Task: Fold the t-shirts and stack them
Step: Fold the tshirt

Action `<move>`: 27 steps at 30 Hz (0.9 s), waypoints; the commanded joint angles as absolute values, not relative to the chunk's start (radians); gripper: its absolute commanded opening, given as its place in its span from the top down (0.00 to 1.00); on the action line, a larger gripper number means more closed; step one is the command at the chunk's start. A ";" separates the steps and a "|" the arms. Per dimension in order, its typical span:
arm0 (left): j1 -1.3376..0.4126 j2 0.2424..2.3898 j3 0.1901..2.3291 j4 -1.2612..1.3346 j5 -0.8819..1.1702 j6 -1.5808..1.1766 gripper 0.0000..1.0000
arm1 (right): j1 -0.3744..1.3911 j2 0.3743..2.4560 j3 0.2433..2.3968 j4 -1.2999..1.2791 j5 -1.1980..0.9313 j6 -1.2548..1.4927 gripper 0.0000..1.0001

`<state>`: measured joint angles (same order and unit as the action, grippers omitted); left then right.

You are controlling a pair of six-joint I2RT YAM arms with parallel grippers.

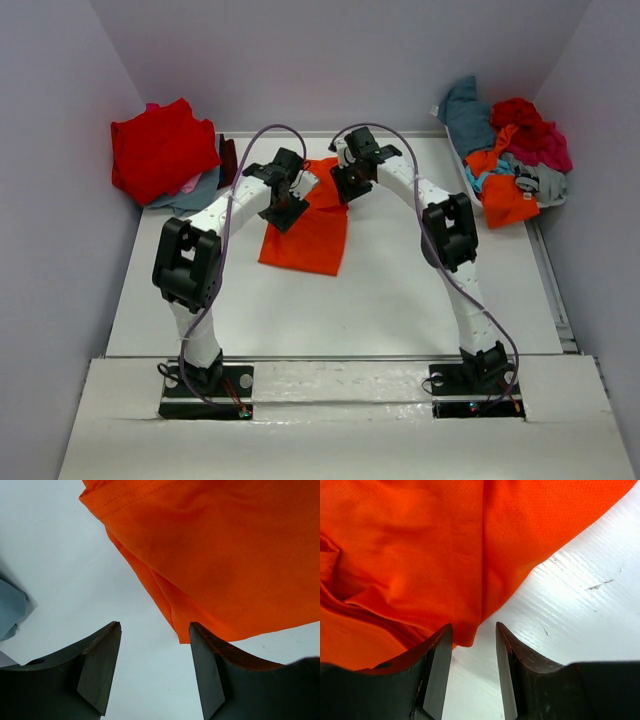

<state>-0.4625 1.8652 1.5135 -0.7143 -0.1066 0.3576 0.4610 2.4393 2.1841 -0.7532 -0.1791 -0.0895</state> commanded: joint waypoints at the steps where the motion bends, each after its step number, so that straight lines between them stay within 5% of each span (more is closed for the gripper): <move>1: -0.459 1.819 1.499 -0.709 -0.110 0.362 0.31 | 0.472 2.355 2.227 -0.798 -0.176 -0.084 0.54; 27: -0.459 1.813 1.493 -0.718 -0.101 0.359 0.31 | 0.472 2.362 2.175 -0.857 -0.230 -0.064 0.54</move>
